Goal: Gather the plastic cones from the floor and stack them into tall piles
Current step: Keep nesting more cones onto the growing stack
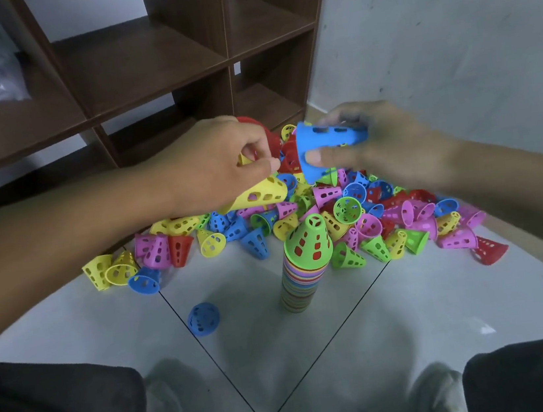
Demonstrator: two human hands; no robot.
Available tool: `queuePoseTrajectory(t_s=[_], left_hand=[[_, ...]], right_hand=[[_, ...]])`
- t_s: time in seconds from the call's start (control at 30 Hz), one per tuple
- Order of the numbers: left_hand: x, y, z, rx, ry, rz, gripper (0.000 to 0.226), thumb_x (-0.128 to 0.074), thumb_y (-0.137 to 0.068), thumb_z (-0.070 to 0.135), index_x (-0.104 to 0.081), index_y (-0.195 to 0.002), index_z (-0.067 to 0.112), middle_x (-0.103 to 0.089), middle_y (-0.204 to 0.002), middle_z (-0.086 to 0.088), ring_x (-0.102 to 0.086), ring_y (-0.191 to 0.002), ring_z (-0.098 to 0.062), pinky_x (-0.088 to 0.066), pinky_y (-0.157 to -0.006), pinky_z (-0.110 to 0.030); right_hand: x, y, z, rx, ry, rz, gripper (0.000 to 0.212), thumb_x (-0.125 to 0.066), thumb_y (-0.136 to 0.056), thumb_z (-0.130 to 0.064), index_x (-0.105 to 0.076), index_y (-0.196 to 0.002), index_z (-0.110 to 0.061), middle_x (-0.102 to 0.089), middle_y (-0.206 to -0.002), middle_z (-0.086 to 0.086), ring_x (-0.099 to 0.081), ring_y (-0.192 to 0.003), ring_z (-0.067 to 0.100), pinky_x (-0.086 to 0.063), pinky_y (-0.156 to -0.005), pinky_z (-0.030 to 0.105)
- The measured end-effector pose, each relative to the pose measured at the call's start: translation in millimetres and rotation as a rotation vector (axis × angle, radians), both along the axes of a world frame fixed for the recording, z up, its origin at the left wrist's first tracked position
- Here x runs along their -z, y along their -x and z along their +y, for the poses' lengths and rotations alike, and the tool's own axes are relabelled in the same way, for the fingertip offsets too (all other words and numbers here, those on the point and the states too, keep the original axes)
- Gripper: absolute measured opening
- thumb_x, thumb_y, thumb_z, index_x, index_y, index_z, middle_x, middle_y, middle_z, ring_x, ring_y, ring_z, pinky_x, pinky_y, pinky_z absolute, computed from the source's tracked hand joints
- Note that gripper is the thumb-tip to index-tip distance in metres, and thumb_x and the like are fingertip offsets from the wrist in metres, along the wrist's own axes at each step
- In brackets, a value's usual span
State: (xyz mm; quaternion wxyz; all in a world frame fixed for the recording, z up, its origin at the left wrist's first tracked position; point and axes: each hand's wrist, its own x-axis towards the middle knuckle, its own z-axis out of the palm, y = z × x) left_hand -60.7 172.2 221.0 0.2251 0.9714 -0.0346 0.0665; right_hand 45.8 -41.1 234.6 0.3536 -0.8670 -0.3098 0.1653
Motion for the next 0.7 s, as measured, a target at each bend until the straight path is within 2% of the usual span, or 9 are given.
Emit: queuePoseTrajectory(t_s=[0.13, 0.23, 0.33, 0.47, 0.7], left_hand=[[0, -1, 7, 0.002, -0.021, 0.017, 0.025, -0.055, -0.095, 0.048, -0.070, -0.098, 0.027, -0.060, -0.090, 0.020, -0.052, -0.090, 0.018, -0.034, -0.065, -0.007], [0, -3, 8, 0.009, -0.026, 0.026, 0.025, -0.056, -0.096, 0.047, -0.070, -0.099, 0.026, -0.060, -0.089, 0.020, -0.052, -0.089, 0.017, -0.034, -0.065, -0.009], [1, -4, 8, 0.018, -0.035, 0.025, 0.025, -0.057, -0.096, 0.047, -0.070, -0.099, 0.026, -0.060, -0.088, 0.021, -0.051, -0.090, 0.019, -0.035, -0.066, -0.011], [3, -3, 9, 0.011, -0.046, 0.035, 0.025, -0.057, -0.096, 0.046, -0.070, -0.100, 0.025, -0.060, -0.089, 0.021, -0.052, -0.088, 0.017, -0.035, -0.066, -0.009], [1, -2, 11, 0.001, -0.022, 0.061, 0.026, -0.057, -0.096, 0.048, -0.070, -0.101, 0.025, -0.061, -0.091, 0.020, -0.057, -0.087, 0.004, -0.041, -0.071, -0.016]], right_hand=[[-2, -4, -10, -0.174, 0.322, -0.156, 0.049, -0.080, -0.078, -0.050, -0.066, -0.121, -0.032, -0.063, -0.114, -0.011, -0.061, -0.092, 0.004, -0.047, -0.072, 0.017], [8, 1, -8, -0.297, 0.471, -0.186, 0.053, -0.078, -0.076, -0.056, -0.064, -0.122, -0.033, -0.063, -0.114, -0.012, -0.060, -0.100, 0.009, -0.050, -0.083, 0.025], [25, 8, -3, -0.354, 0.519, -0.185, 0.056, -0.078, -0.078, -0.054, -0.062, -0.127, -0.032, -0.060, -0.116, -0.012, -0.056, -0.104, 0.011, -0.047, -0.085, 0.026], [51, 17, 6, -0.368, 0.549, -0.208, 0.062, -0.081, -0.078, -0.051, -0.059, -0.131, -0.028, -0.063, -0.122, -0.003, -0.059, -0.109, 0.019, -0.053, -0.093, 0.039], [80, 30, 8, -0.364, 0.580, -0.335, 0.058, -0.081, -0.078, -0.042, -0.057, -0.128, -0.023, -0.059, -0.112, 0.003, -0.058, -0.101, 0.025, -0.056, -0.082, 0.043]])
